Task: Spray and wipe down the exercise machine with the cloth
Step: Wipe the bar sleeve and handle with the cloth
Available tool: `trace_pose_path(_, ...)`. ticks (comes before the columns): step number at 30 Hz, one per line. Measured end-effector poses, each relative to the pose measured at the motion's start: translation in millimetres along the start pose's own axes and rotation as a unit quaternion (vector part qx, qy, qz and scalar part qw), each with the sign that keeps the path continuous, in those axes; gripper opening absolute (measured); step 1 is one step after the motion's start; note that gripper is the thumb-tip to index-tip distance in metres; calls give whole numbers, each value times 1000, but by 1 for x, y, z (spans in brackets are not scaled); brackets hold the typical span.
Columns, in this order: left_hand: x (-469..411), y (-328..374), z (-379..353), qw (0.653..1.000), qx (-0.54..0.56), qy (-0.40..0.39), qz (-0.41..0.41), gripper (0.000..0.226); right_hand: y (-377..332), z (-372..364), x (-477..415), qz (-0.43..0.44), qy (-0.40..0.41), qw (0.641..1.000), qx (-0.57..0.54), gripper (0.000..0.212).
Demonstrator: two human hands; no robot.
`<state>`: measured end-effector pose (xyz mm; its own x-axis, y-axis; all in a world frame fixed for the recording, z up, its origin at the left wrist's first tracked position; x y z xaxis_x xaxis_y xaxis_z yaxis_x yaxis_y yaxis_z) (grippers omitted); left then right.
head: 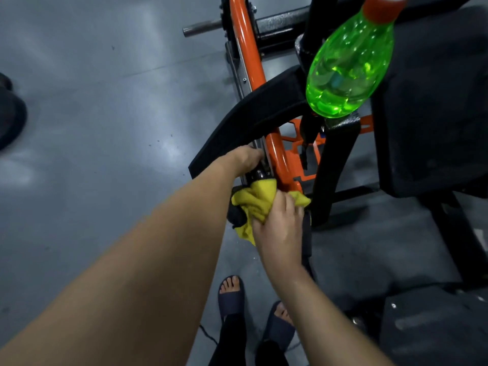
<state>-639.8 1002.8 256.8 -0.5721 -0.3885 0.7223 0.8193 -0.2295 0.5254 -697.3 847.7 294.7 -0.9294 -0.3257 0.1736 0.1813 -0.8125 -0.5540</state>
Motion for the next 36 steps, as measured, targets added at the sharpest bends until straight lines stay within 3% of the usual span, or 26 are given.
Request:
trace_pose_path(3, 7, 7, -1, 999, -36, -12, 8, 21, 34, -14, 44, -34, -55, 998, -27, 74)
trace_pose_path(6, 2, 3, 4, 999, -38, 0, 21, 19, 57, -33, 55, -33, -108, 993, -40, 69)
trace_pose_path(11, -7, -5, 38, 980, -107, 161, -50, 52, 45, -21, 25, -7, -56, 995, -81, 62)
trace_pose_path(16, 22, -8, 13, 983, -91, 83, -135, 61, 4, -3, -27, -8, 0, 997, -76, 49)
trace_pose_path(21, 34, -8, 35, 972, -19, 152, -179, 53, -14, -10, -73, -47, -64, 997, -9, 44)
trace_pose_path(26, 33, -4, 22, 982, -128, 60, -122, 45, -8, 1, -16, -20, 10, 1000, 1, 61)
trace_pose_path(30, 30, 1, 13, 980, -167, 30, -102, 53, 35, -14, 52, -31, -9, 998, -55, 80)
trace_pose_path(33, 24, -5, 6, 990, -111, 28, -84, 61, 35, -17, 32, -27, -14, 995, -92, 73)
trace_pose_path(36, 20, -17, 1, 999, -7, 0, -51, 89, 8, -8, -28, -28, 28, 993, -109, 49)
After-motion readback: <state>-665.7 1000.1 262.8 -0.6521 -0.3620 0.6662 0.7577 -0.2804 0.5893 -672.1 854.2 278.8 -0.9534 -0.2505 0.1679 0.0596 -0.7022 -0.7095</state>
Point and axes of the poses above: each hand's wrist, its own x-axis away from the middle knuckle, its own z-axis out of the back of the hand, y = z × x, the point moved 10 cm from there along -x, towards the middle knuckle, and after that the axes turned 2 degrees about y, right-handed, at the moved point
